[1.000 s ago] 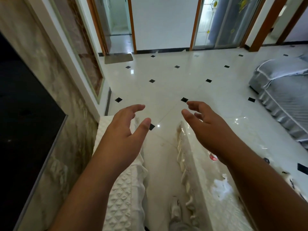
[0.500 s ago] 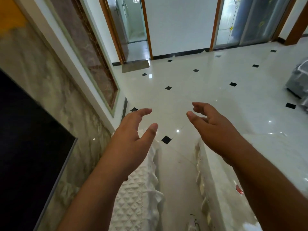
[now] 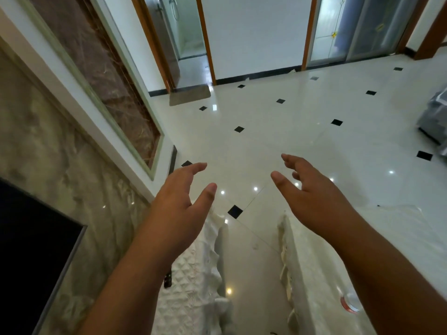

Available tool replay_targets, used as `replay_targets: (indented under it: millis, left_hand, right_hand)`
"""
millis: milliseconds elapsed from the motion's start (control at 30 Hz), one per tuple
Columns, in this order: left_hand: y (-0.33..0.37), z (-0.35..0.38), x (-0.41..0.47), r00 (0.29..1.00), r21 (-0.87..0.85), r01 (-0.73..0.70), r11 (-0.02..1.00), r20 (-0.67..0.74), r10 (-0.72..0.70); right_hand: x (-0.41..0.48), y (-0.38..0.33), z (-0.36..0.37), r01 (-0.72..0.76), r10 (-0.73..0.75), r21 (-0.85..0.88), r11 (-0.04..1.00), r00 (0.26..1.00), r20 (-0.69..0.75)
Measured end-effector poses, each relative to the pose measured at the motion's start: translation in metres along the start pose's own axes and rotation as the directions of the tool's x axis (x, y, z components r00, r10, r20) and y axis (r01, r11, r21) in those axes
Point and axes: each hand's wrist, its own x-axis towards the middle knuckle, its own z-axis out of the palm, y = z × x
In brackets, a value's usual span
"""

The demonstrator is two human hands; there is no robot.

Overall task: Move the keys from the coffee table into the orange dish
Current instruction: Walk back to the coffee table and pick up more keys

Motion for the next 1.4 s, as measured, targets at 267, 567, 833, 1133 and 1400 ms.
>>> replay_targets:
  millis: [267,567,833,1133,1400]
  left_hand:
    - [-0.012,0.029,0.082,0.996,-0.079,-0.032,0.996,0.075,0.038]
    - [-0.056,0.019,0.216,0.989,-0.122,-0.062,0.991,0.126,0.078]
    - [-0.097,0.004,0.308,0.985,-0.149,-0.063,0.987,0.151,0.086]
    - [-0.133,0.011,0.368,0.985,-0.175,-0.004,0.985,0.166,0.034]
    - [-0.124,0.026,0.450,0.990,-0.068,-0.032,0.997,0.132,0.041]
  right_hand:
    - [0.068,0.015,0.002,-0.096,0.096,-0.069,0.993,0.995,-0.004]
    - [0.191,-0.019,0.029,-0.108,0.097,-0.119,0.987,0.991,-0.094]
    - [0.269,-0.044,0.066,-0.120,0.107,-0.119,0.986,0.988,-0.116]
    - [0.348,-0.052,0.088,-0.110,0.098,-0.119,0.987,0.990,-0.097]
    - [0.438,-0.040,0.088,-0.088,0.086,-0.044,0.995,0.994,-0.063]
